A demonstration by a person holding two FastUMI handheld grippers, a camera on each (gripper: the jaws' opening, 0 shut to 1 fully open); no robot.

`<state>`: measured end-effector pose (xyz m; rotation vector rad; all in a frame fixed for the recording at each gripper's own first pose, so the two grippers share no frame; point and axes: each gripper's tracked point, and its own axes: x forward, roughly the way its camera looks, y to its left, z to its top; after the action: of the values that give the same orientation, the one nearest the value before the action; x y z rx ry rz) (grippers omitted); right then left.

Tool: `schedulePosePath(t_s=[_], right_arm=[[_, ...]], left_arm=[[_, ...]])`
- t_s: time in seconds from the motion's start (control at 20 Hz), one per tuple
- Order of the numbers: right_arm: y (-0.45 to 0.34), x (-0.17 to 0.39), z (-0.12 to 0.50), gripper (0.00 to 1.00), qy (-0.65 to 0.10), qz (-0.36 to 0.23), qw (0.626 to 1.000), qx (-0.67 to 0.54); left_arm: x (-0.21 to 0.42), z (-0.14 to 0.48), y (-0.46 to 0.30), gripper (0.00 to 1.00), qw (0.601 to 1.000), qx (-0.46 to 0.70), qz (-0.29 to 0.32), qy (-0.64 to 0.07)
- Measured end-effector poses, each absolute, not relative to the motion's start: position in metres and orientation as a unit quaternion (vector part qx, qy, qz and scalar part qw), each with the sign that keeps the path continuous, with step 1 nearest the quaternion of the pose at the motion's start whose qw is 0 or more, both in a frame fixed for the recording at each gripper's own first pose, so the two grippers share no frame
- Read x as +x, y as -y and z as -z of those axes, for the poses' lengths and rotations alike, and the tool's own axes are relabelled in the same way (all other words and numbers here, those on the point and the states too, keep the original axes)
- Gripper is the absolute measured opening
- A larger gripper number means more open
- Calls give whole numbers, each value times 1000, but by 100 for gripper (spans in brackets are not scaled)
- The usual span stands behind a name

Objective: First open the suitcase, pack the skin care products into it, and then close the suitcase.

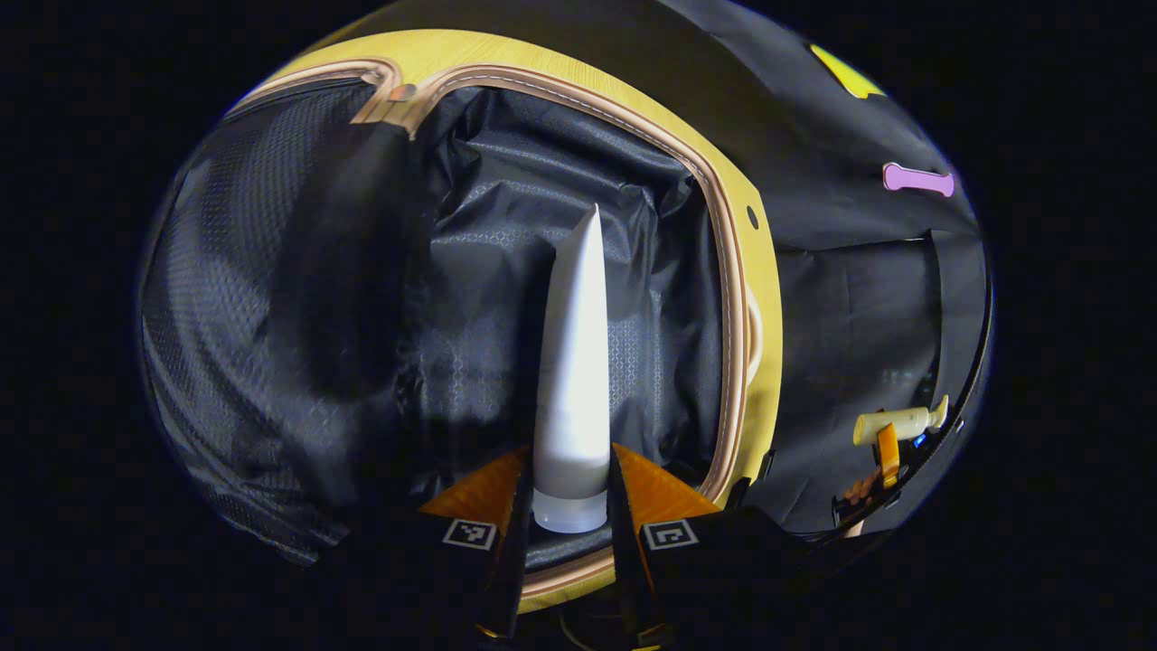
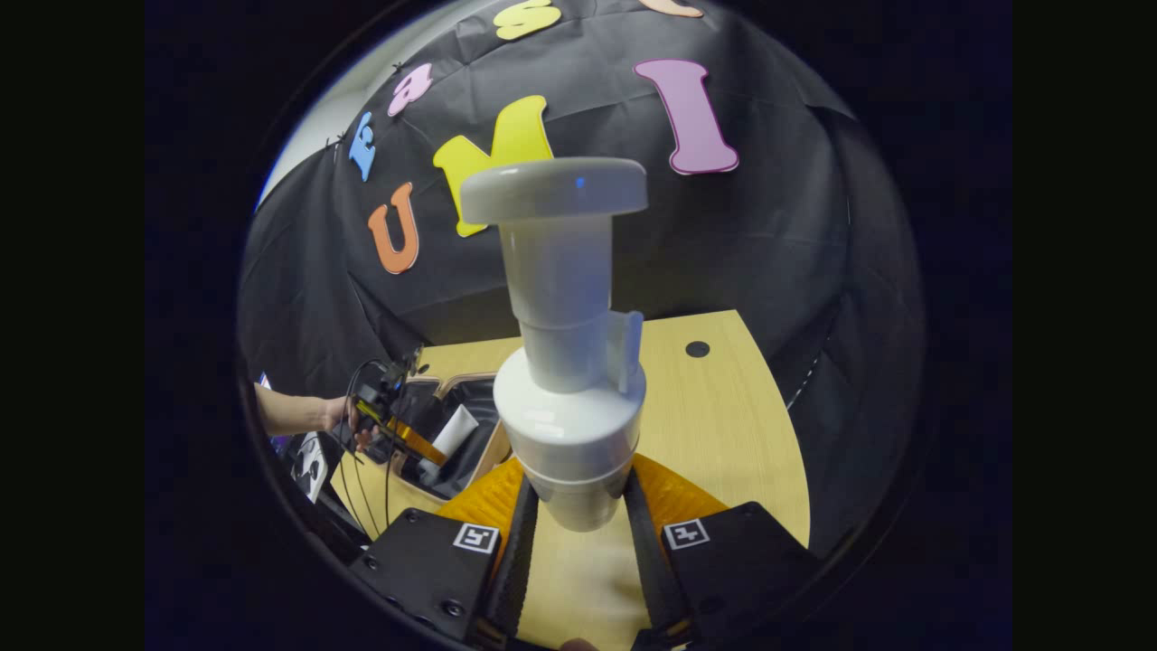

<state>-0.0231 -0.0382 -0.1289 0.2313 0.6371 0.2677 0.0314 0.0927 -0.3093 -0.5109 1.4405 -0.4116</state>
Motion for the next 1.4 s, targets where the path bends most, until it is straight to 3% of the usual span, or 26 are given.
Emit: schedulePosePath(t_s=[0.2, 0.25, 0.3, 0.4, 0.45, 0.5, 0.55, 0.6, 0.65, 0.7, 0.85, 0.95, 1.1, 1.25, 1.4], right_arm=[[17, -26, 128, 49, -321, -138, 931, 107], [9, -26, 129, 49, -328, -141, 928, 105], [0, -27, 130, 49, -334, -147, 925, 103], [-21, -27, 128, 49, -340, -168, 921, 95], [-33, -27, 127, 47, -341, -180, 918, 89], [-43, -27, 127, 47, -343, -192, 916, 82], [-54, -25, 127, 47, -345, -202, 913, 77], [-65, -26, 128, 49, -350, -213, 910, 71], [-76, -23, 129, 49, -353, -224, 906, 65], [-91, -22, 130, 49, -360, -240, 900, 56], [-136, -11, 138, 49, -381, -280, 880, 44], [-168, 0, 154, 49, -410, -300, 861, 33], [-200, 9, 182, 48, -462, -302, 833, 32], [-224, 14, 210, 49, -519, -295, 801, 52], [-240, 23, 257, 49, -581, -266, 768, 49]], left_arm=[[24, 325, -94, 45, 685, -185, 129, -693], [20, 330, -95, 54, 681, -173, 120, -701], [21, 330, -94, 47, 682, -163, 119, -703], [22, 328, -93, 51, 689, -153, 125, -698], [19, 327, -95, 69, 691, -148, 121, -697], [18, 323, -95, 59, 691, -150, 119, -697], [16, 320, -94, 74, 694, -152, 114, -694], [16, 313, -95, 69, 700, -154, 112, -688], [15, 306, -96, 92, 711, -156, 111, -677], [16, 288, -93, 86, 730, -169, 117, -652], [4, 247, -93, 89, 779, -176, 126, -589], [12, 222, -117, 95, 854, -119, 101, -495], [1, 186, -137, 98, 916, -71, 43, -393], [-17, 181, -136, 98, 945, -78, -24, -316], [-46, 190, -135, 98, 935, -156, -55, -314]])
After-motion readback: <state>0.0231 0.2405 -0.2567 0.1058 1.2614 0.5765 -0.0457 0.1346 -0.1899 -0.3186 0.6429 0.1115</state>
